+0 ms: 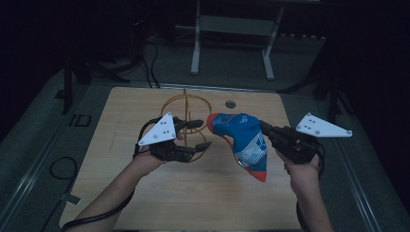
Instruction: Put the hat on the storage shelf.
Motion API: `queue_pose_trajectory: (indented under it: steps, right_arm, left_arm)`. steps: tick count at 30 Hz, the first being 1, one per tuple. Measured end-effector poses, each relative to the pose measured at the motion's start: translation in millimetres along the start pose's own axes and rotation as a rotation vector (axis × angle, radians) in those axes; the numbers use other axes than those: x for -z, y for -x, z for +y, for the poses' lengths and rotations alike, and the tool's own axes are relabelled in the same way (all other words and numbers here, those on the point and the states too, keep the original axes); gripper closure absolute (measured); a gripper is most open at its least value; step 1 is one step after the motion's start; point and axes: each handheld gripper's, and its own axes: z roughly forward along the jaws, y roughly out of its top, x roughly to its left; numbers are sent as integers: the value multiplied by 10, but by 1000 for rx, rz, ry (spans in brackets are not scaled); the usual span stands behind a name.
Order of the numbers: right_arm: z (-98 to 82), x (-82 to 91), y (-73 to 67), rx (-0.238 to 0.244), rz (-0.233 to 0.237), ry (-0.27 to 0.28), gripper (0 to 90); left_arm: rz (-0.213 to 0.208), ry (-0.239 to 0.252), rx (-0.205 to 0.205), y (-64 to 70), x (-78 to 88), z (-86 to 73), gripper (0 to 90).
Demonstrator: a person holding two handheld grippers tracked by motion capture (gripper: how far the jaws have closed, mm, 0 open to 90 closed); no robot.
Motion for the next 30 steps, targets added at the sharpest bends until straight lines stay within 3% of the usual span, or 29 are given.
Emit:
queue_pose_trajectory:
  steps: [1, 3, 6, 7, 8, 9, 13, 16, 20, 23, 24, 25, 30]
  right_arm:
    - [0, 0, 0, 0, 0, 0, 900]
    - [71, -45, 18, -3, -1, 13, 900]
    - [150, -105, 20, 3, 0, 24, 900]
    - [177, -129, 15, 8, -1, 25, 900]
    - [177, -129, 15, 8, -1, 25, 900]
    - [234, -182, 9, 27, -17, 27, 900]
    - [325, -307, 25, 27, -21, 30, 900]
    - [389, -417, 31, 36, -30, 30, 900]
    - [491, -578, 38, 44, -35, 27, 900]
    - [571, -700, 39, 46, -37, 24, 900]
    - [603, -764, 30, 49, -45, 22, 900]
    - [627, -818, 22, 51, -46, 19, 900]
    - [697, -1055, -33, 57, -34, 1, 900]
  left_arm:
    - [0, 0, 0, 0, 0, 0, 276]
    - [45, -1, 28, -46, 101, -71, 241]
    - [80, -8, 36, -71, 157, -100, 169]
    - [120, -5, 30, -77, 210, -123, 154]
    - [120, -5, 30, -77, 210, -123, 144]
    - [143, -7, 32, -88, 256, -148, 121]
    - [208, -23, 53, -120, 377, -275, 25]
    - [242, -33, 69, -138, 447, -365, 25]
    - [292, -57, 104, -150, 608, -616, 25]
    - [348, -89, 90, -120, 676, -792, 25]
    - [348, -89, 90, -120, 676, -792, 26]
    - [382, -97, 88, -86, 703, -897, 25]
    - [435, -106, 109, -14, 745, -1108, 26]
